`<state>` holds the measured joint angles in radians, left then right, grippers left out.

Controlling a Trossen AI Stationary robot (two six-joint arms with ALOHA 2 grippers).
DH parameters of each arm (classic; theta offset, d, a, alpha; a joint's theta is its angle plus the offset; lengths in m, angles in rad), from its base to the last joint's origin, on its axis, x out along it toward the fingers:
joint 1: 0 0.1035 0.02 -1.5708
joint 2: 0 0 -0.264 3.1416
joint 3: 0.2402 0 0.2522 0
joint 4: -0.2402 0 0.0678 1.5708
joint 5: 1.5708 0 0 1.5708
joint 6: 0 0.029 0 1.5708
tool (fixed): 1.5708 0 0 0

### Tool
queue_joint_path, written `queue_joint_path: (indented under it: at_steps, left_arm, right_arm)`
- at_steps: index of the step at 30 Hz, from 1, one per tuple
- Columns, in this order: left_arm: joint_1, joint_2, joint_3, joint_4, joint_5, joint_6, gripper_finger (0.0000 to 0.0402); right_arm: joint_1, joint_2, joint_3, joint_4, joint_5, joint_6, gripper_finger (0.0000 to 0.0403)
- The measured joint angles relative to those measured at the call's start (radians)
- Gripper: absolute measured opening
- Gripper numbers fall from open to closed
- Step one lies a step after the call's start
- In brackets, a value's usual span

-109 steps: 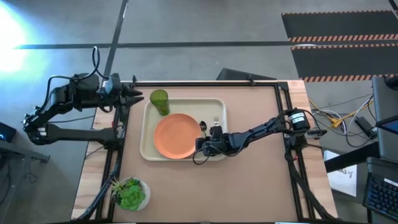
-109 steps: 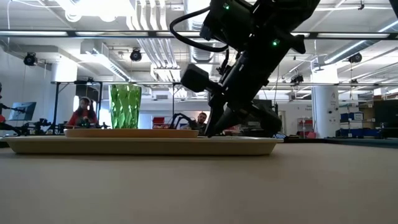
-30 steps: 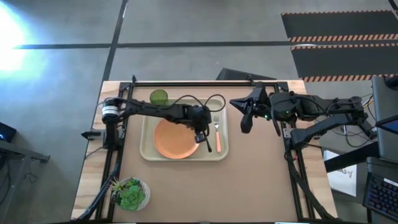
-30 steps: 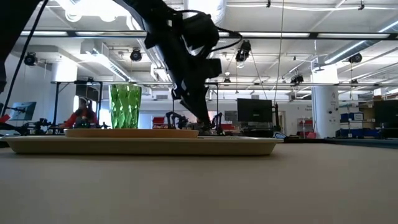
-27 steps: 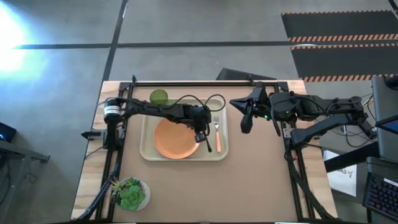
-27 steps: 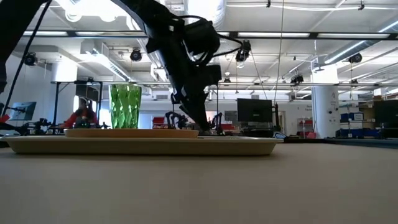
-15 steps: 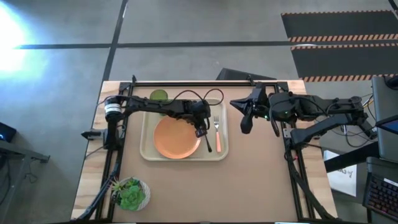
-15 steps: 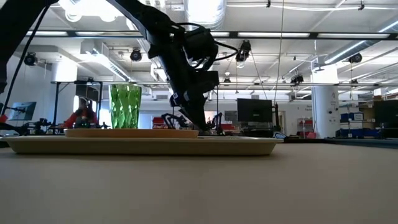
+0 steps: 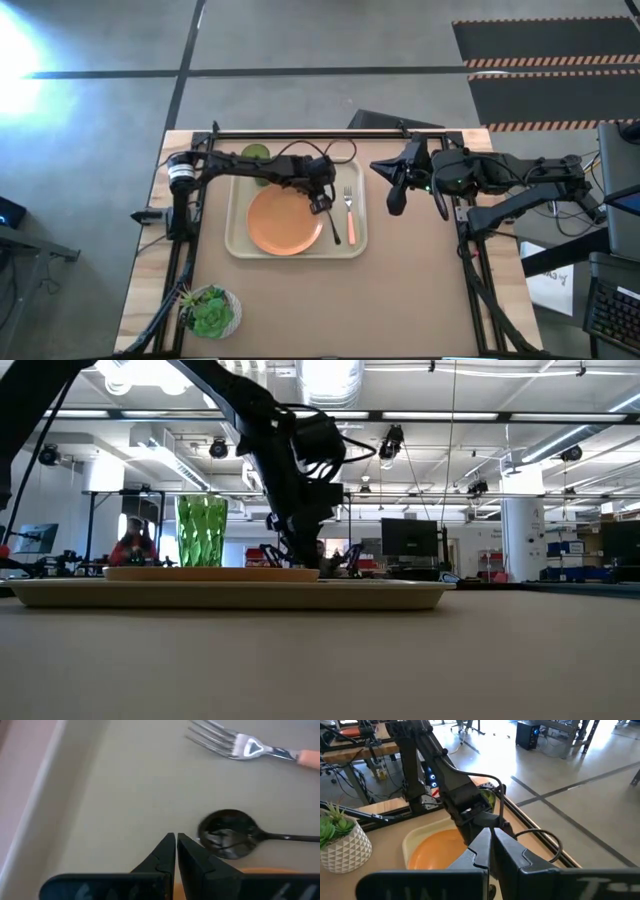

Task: Pick and place plate/cup/fork/spoon on tray
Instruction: Adjust the black spoon on the white serving tray

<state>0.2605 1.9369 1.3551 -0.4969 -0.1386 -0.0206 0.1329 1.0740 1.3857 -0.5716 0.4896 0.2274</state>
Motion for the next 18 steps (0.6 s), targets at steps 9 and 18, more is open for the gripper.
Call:
queue_joint_path:
  at_steps: [9, 18]
  left_arm:
    - [0.026, 0.0, -0.008, -0.063, 0.005, 0.002, 0.0]
    - [0.026, 0.003, -0.014, -0.052, 0.054, 0.001, 0.0]
  right_arm:
    - [0.0, 0.0, 0.0, 0.0, 0.0, 0.0, 0.0009]
    - [0.0, 0.0, 0.0, 0.0, 0.0, -0.001, 0.0009]
